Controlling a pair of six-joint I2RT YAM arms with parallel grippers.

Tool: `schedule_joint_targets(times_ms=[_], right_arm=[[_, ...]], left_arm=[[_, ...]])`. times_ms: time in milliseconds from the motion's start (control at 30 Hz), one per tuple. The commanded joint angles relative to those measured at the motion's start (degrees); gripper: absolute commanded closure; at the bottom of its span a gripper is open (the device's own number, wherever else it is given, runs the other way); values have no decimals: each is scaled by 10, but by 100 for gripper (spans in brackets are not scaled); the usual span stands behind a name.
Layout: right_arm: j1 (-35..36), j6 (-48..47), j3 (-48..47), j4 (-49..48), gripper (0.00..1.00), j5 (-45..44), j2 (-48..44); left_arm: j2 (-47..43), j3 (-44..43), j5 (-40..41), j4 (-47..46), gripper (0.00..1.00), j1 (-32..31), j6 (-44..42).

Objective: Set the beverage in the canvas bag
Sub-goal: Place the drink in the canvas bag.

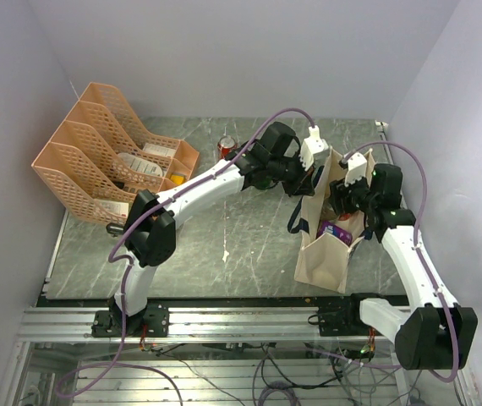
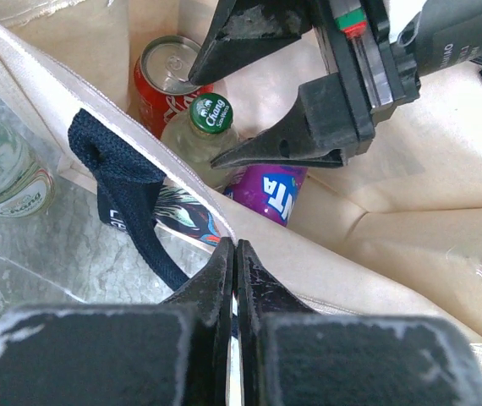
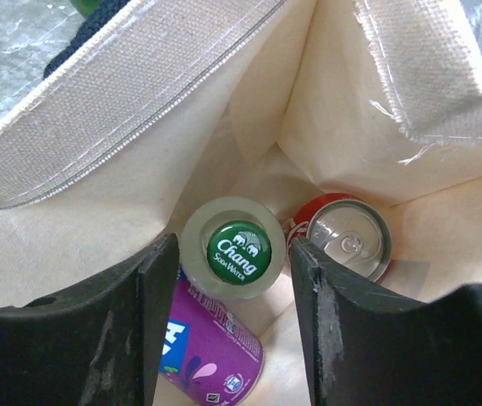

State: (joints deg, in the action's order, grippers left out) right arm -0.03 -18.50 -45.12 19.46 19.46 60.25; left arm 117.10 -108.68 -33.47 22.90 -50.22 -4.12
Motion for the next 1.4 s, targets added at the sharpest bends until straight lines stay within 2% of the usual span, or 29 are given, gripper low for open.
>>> schedule_joint_targets(times_ms=[0,267,500,700,1033,1133,1200,1300,1367], right_arm=[[0,-9,-24,31,42,-1,-8],[0,-21,-81,89,30,11,-7],[-1,-8,-157,119,28,18,3],[0,28,-220,112,27,-1,14],[0,108,-353,90,22,-1,104],[0,112,-392,89,21,24,140],[-1,116,-409,74,18,41,158],[0,121,-437,63,15,61,190],[1,129,-464,73,15,71,216]], left_arm=[[-17,1,-11,-8,93,1,-8],[-20,10,-16,-8,93,1,-17],[-17,-1,-27,-8,92,0,-16],[-24,-15,-28,-15,87,0,-5],[-56,-29,-12,7,59,-1,-26],[-77,-23,1,30,54,-1,-51],[-100,-16,14,50,51,-1,-75],[-131,-2,58,80,37,0,-108],[-153,10,86,100,32,0,-137]])
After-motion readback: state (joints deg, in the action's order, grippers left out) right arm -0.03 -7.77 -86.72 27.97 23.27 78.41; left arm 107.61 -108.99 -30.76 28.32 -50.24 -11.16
